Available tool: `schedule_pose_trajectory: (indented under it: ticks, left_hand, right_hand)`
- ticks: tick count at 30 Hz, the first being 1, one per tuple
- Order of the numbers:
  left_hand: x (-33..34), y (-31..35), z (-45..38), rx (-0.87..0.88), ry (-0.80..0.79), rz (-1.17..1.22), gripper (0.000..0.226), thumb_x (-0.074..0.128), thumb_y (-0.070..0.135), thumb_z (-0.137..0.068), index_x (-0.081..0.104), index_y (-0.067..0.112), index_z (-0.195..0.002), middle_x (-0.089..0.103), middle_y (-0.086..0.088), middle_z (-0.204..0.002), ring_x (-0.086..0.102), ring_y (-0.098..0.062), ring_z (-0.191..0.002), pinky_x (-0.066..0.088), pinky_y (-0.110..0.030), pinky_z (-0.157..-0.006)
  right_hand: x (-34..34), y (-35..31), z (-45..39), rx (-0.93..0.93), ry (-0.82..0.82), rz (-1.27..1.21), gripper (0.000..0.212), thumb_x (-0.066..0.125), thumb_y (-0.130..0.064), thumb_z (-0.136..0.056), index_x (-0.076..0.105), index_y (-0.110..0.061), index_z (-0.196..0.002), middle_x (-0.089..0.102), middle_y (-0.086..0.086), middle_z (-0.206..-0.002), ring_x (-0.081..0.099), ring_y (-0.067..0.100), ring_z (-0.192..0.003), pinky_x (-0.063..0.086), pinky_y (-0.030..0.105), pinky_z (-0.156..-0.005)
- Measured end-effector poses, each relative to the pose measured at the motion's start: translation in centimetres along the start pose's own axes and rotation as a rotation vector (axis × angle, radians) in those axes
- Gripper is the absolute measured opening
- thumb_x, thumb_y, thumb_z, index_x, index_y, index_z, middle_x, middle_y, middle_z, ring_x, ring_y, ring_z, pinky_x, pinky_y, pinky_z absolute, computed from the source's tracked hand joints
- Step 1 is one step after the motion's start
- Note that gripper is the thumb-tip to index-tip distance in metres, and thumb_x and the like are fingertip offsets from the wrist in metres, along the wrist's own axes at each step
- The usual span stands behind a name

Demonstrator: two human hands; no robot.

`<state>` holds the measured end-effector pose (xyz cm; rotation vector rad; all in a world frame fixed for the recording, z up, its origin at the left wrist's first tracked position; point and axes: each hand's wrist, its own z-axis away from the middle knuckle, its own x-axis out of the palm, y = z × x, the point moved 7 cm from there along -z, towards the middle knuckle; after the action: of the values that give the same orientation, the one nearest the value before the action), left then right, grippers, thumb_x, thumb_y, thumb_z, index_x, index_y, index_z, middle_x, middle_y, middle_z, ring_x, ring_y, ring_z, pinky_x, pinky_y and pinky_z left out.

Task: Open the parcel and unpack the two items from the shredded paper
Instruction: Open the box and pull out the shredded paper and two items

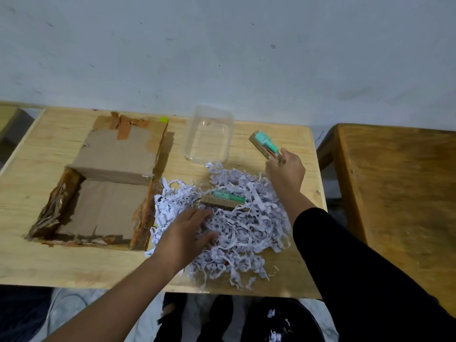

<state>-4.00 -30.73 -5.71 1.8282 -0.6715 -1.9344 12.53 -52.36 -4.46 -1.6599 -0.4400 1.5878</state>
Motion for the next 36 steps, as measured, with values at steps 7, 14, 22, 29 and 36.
schedule_pose_trajectory:
  ticks: [7, 14, 22, 29, 36]
  left_hand:
    - [-1.4, 1.4, -4.2, 0.068, 0.091, -0.193, 0.038, 0.071, 0.022, -0.072, 0.061, 0.016, -0.108, 0.065, -0.007, -0.106, 0.058, -0.031, -0.099, 0.05, -0.045, -0.076]
    - [-0.3, 0.5, -5.5, -0.015, -0.007, -0.024, 0.039, 0.062, 0.007, -0.082, 0.054, 0.012, -0.121, 0.058, -0.017, -0.118, 0.05, -0.035, -0.108, 0.045, -0.042, -0.083]
    - [-1.0, -0.9, -4.4, -0.113, 0.074, 0.111, 0.04, 0.054, 0.004, -0.088, 0.049, 0.014, -0.126, 0.056, -0.018, -0.114, 0.053, -0.033, -0.097, 0.043, -0.036, -0.076]
    - [-1.1, 0.3, -4.3, -0.09, 0.095, 0.136, 0.042, 0.057, 0.008, -0.088, 0.048, 0.011, -0.128, 0.055, -0.02, -0.116, 0.053, -0.035, -0.1, 0.041, -0.033, -0.076]
    - [0.3, -0.7, -4.0, -0.242, -0.047, 0.161, 0.073, 0.067, 0.027, -0.082, 0.025, 0.023, -0.142, 0.043, -0.011, -0.139, 0.045, -0.029, -0.122, 0.043, -0.043, -0.097]
  right_hand:
    - [0.1, -6.7, 7.3, -0.604, -0.159, 0.001, 0.014, 0.061, -0.003, -0.082, 0.07, -0.002, -0.092, 0.069, 0.015, -0.09, 0.064, 0.025, -0.082, 0.045, 0.021, -0.075]
    - [3.7, -3.7, 11.0, -0.577, -0.52, 0.25, 0.029, 0.057, -0.02, -0.09, 0.062, -0.008, -0.117, 0.063, 0.013, -0.117, 0.056, 0.028, -0.107, 0.043, 0.034, -0.088]
    - [1.9, -1.4, 10.8, -0.438, -0.448, 0.177, 0.048, 0.065, -0.024, -0.085, 0.051, -0.014, -0.13, 0.061, 0.011, -0.121, 0.055, 0.025, -0.109, 0.038, 0.024, -0.087]
    - [0.3, -3.1, 10.7, -0.493, -0.22, 0.071, 0.036, 0.075, -0.015, -0.073, 0.069, -0.012, -0.108, 0.07, 0.015, -0.091, 0.061, 0.029, -0.088, 0.048, 0.034, -0.078]
    - [-3.8, -2.0, 9.5, -0.373, -0.007, -0.137, 0.029, 0.079, -0.009, -0.068, 0.073, -0.013, -0.096, 0.074, 0.006, -0.091, 0.063, 0.011, -0.082, 0.046, 0.015, -0.08]
